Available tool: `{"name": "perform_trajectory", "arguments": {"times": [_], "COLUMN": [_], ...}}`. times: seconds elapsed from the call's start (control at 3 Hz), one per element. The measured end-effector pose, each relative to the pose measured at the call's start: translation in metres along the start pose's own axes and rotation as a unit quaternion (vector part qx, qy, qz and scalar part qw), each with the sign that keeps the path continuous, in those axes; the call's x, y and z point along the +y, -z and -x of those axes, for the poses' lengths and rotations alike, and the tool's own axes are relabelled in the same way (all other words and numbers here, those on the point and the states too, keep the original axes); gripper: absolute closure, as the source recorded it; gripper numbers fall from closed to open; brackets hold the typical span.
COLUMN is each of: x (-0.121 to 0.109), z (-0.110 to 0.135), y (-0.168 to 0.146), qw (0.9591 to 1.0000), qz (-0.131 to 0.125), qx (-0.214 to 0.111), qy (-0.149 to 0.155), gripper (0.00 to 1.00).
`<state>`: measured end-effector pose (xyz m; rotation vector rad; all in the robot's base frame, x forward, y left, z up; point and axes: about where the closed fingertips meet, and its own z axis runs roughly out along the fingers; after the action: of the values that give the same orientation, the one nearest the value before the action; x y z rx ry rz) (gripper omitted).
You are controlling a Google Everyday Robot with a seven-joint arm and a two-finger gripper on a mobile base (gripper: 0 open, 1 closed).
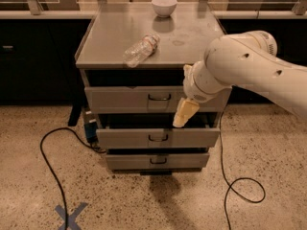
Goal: Open top drawer
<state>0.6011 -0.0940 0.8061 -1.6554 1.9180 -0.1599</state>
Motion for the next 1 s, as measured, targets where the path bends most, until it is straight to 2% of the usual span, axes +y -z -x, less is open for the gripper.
{"name": "perform_trajectory", "arguments": {"times": [0.33,1.0], "x": [-0.022,-0.037], "z": [-0.005,-0.016], "y": [-0.026,-0.072], "qw": [0.9994,0.9966], "qz": [-0.003,0.027], "qx": [-0.018,-0.05], "qy": [-0.028,-0.06], "gripper": [0.0,0.0]}}
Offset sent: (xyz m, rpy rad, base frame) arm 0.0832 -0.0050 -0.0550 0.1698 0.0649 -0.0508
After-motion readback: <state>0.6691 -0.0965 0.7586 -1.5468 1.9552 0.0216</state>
